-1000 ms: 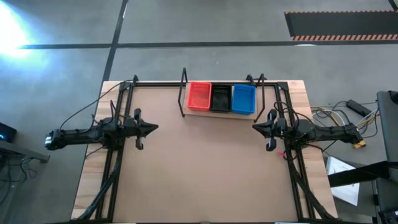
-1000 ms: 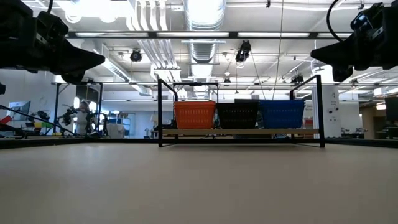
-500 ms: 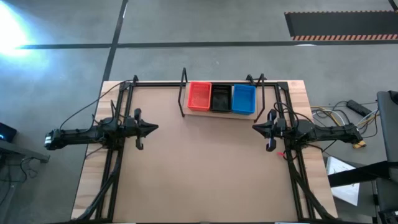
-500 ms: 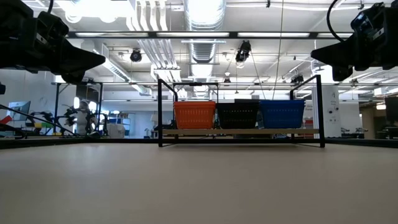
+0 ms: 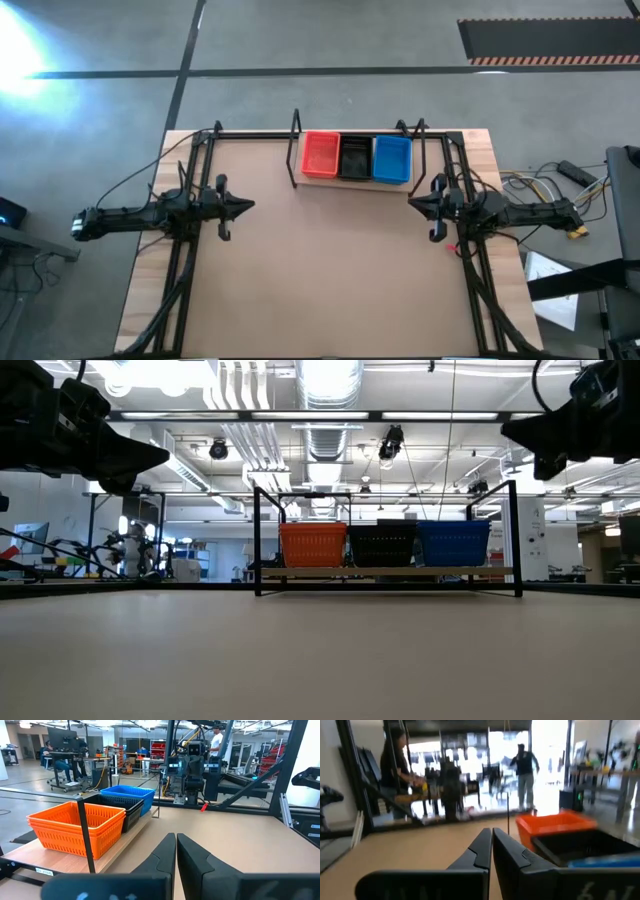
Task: Stack baskets on shelf by color
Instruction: Return to Home Position
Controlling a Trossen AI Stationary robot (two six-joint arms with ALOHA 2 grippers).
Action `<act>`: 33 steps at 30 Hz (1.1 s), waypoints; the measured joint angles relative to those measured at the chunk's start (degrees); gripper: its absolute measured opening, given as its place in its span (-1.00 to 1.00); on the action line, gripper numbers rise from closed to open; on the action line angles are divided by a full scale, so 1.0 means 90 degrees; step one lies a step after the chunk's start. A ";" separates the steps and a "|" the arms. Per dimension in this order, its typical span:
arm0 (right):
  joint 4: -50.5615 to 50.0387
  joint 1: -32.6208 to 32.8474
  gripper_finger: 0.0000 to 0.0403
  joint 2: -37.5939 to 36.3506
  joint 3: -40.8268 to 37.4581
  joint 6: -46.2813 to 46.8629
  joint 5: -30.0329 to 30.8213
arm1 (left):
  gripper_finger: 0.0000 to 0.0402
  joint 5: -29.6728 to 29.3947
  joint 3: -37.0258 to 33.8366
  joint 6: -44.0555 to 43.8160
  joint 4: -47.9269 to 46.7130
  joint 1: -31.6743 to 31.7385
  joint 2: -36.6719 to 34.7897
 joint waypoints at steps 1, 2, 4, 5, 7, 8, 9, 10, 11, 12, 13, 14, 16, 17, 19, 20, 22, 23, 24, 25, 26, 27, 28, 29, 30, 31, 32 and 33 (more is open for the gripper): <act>0.0136 0.0000 -0.96 -0.0002 0.0000 -0.0063 0.0000 | -1.00 0.0000 0.0000 0.0001 0.0000 -0.0001 0.0000; 0.0222 0.0000 -0.96 -0.0002 0.0000 -0.0143 0.0002 | -1.00 0.0000 0.0000 0.0000 0.0000 -0.0001 0.0000; 0.0230 0.0000 -0.96 0.0000 0.0000 -0.0199 0.0002 | -1.00 0.0000 0.0000 0.0000 0.0000 -0.0001 0.0013; 0.0229 0.0000 -0.96 0.0000 0.0000 -0.0192 0.0002 | -1.00 0.0000 0.0000 0.0002 0.0000 -0.0001 0.0019; 0.0251 0.0000 -0.96 0.0000 0.0000 -0.0152 0.0002 | -1.00 0.0002 0.0000 0.0000 0.0000 -0.0001 0.0032; 0.0250 0.0000 -0.96 0.0000 0.0000 -0.0152 0.0002 | -1.00 0.0002 0.0000 0.0001 0.0000 -0.0001 0.0042; 0.0251 0.0000 -0.96 0.0000 0.0000 -0.0151 0.0002 | -1.00 0.0002 0.0000 0.0001 0.0000 -0.0001 0.0044; 0.0251 0.0000 -0.96 0.0000 0.0000 -0.0153 0.0002 | -1.00 0.0002 0.0000 0.0000 0.0000 -0.0001 0.0044; 0.0254 0.0000 -0.96 0.0000 0.0000 -0.0152 0.0002 | -1.00 0.0002 0.0000 0.0001 0.0000 -0.0001 0.0044; 0.0256 0.0000 -0.96 0.0000 0.0000 -0.0180 0.0002 | -1.00 0.0002 0.0000 0.0000 0.0000 -0.0001 0.0045; 0.0255 0.0000 -0.96 0.0000 0.0000 -0.0242 0.0006 | -1.00 0.0002 0.0000 0.0001 0.0000 -0.0001 0.0044; 0.0253 0.0000 -0.96 0.0000 0.0000 -0.0244 0.0069 | -1.00 0.0002 0.0000 0.0000 0.0000 -0.0001 0.0044; 0.0234 0.0000 -0.96 -0.0033 0.0000 -0.0170 0.0214 | -1.00 0.0002 0.0000 0.0000 0.0000 -0.0001 0.0044; 0.0244 -0.0002 -0.96 -0.0034 0.0000 -0.0135 0.0216 | -1.00 0.0002 0.0000 0.0000 0.0000 -0.0001 0.0044; 0.0225 -0.0002 -0.96 -0.0035 0.0000 -0.0049 0.0211 | -1.00 0.0005 0.0000 0.0001 0.0000 -0.0001 0.0056; 0.0156 0.0000 -0.96 -0.0041 0.0000 0.0017 0.0193 | -1.00 0.0005 0.0000 0.0002 0.0000 -0.0001 0.0054; -0.0117 0.0000 -0.96 -0.0035 0.0000 0.0176 0.0174 | -1.00 0.0005 0.0000 0.0002 0.0003 -0.0001 0.0066; -0.0221 0.0000 -0.96 -0.0034 0.0000 0.0192 0.0174 | -1.00 0.0005 0.0000 0.0000 -0.0002 -0.0001 0.0066; -0.0245 0.0000 -0.96 -0.0036 0.0000 0.0192 0.0172 | -1.00 0.0005 0.0000 0.0000 0.0000 -0.0001 0.0066; -0.0258 0.0000 -0.96 -0.0040 0.0000 0.0188 0.0172 | -1.00 0.0005 0.0000 0.0000 0.0005 -0.0001 0.0068; -0.0246 0.0000 -0.96 -0.0041 0.0000 0.0184 0.0173 | -1.00 0.0005 0.0000 0.0002 0.0003 -0.0001 0.0070; -0.0229 0.0000 -0.96 -0.0041 0.0000 0.0181 0.0172 | -1.00 0.0005 0.0000 0.0002 0.0000 -0.0001 0.0069; -0.0213 0.0000 -0.96 -0.0041 0.0000 0.0160 0.0170 | -1.00 0.0005 0.0000 0.0001 0.0001 -0.0001 0.0068; -0.0180 0.0000 -0.96 -0.0041 0.0000 0.0151 0.0167 | -1.00 0.0005 0.0000 0.0000 0.0005 0.0000 0.0068; -0.0180 0.0000 -0.96 -0.0041 0.0000 0.0139 0.0163 | -1.00 0.0005 0.0000 0.0002 0.0001 -0.0001 0.0068; -0.0184 0.0000 -0.96 -0.0041 0.0000 0.0137 0.0149 | -1.00 0.0005 0.0000 0.0002 0.0001 -0.0001 0.0066; -0.0190 0.0000 -0.96 -0.0041 0.0000 0.0126 0.0097 | -1.00 0.0005 0.0000 0.0000 0.0002 -0.0001 0.0066; -0.0192 0.0000 -0.96 -0.0041 0.0000 0.0093 0.0036 | -1.00 0.0005 0.0000 0.0000 0.0002 -0.0001 0.0071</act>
